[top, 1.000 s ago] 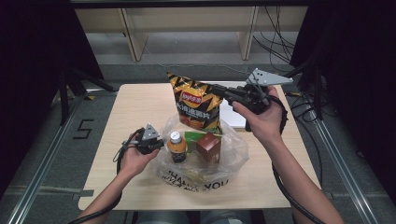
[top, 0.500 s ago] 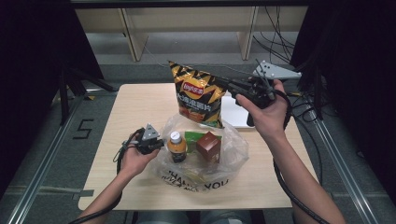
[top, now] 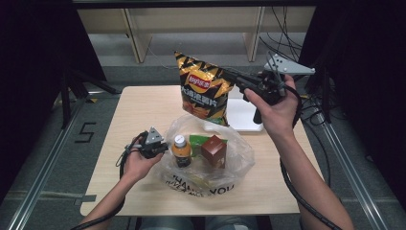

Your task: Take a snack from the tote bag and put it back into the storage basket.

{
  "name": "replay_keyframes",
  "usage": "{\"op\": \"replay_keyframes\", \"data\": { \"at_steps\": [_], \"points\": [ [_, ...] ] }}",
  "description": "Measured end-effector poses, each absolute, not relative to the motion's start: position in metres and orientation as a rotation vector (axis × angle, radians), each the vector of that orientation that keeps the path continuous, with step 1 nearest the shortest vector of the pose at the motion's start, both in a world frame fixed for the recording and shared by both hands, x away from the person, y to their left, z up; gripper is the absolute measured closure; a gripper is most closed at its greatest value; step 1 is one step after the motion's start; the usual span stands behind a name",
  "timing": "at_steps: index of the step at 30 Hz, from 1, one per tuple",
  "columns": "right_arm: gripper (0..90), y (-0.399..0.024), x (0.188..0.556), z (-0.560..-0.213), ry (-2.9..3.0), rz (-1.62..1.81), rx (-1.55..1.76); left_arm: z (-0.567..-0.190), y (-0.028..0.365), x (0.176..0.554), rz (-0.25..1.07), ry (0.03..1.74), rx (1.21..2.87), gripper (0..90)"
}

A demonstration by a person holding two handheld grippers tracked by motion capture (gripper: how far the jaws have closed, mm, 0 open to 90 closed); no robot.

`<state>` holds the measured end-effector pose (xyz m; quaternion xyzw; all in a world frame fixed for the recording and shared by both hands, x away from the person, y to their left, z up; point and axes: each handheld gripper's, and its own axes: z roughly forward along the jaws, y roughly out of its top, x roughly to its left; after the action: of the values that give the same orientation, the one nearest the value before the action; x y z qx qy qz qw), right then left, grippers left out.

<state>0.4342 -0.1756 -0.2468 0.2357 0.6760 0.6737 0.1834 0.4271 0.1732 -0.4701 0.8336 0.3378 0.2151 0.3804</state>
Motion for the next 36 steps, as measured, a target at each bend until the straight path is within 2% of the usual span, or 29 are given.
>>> {"op": "replay_keyframes", "data": {
  "at_steps": [13,15,27,36],
  "points": [
    [90.0,-0.19,0.443,-0.248,1.872,1.859,0.722,-0.463,0.183,0.421,0.546,0.887,2.1,81.8],
    [90.0,-0.192,0.445,-0.247,1.864,1.855,0.733,-0.462,0.185,0.42,0.578,0.877,2.098,80.2],
    [90.0,-0.207,0.46,-0.249,1.839,1.798,0.803,-0.452,0.203,0.411,0.639,0.907,2.088,58.1],
    [90.0,-0.212,0.473,-0.255,1.827,1.77,0.866,-0.452,0.215,0.4,0.642,0.958,2.004,50.9]
  ]
}}
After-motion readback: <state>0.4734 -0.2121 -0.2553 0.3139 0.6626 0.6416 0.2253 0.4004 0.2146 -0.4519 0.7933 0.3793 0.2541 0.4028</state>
